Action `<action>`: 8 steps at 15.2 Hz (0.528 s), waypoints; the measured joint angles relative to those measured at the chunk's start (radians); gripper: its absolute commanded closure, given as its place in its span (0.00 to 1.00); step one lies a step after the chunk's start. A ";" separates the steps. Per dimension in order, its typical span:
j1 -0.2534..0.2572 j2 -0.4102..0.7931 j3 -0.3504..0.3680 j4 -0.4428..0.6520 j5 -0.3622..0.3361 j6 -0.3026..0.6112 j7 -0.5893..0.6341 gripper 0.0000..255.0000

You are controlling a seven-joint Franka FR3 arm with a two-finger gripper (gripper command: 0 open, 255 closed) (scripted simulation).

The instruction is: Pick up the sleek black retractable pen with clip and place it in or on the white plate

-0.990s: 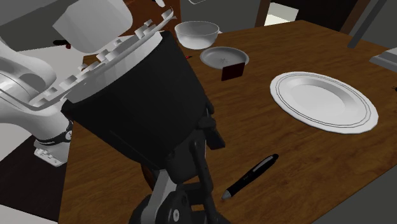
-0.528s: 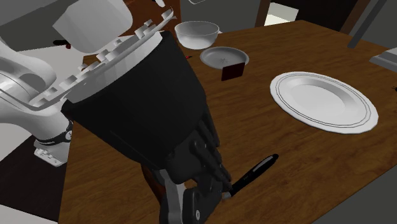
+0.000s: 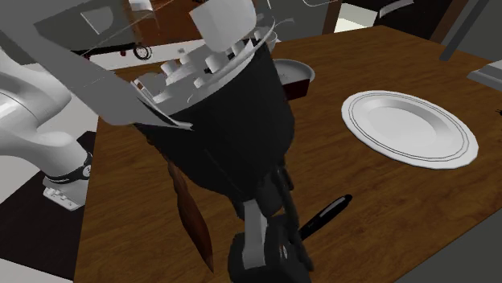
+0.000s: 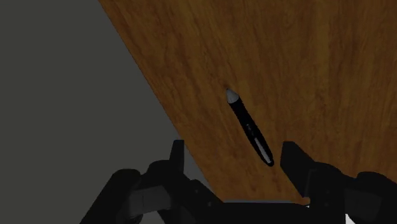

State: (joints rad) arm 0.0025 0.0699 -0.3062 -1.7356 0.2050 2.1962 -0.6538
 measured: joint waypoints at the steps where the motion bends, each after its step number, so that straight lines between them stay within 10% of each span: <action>1: 0.005 0.042 0.008 0.057 -0.019 -0.046 -0.053 0.00; 8: 0.041 0.244 0.059 0.284 -0.158 -0.225 -0.346 0.00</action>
State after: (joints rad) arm 0.0437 0.3143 -0.2468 -1.4513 0.0466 1.9713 -0.9994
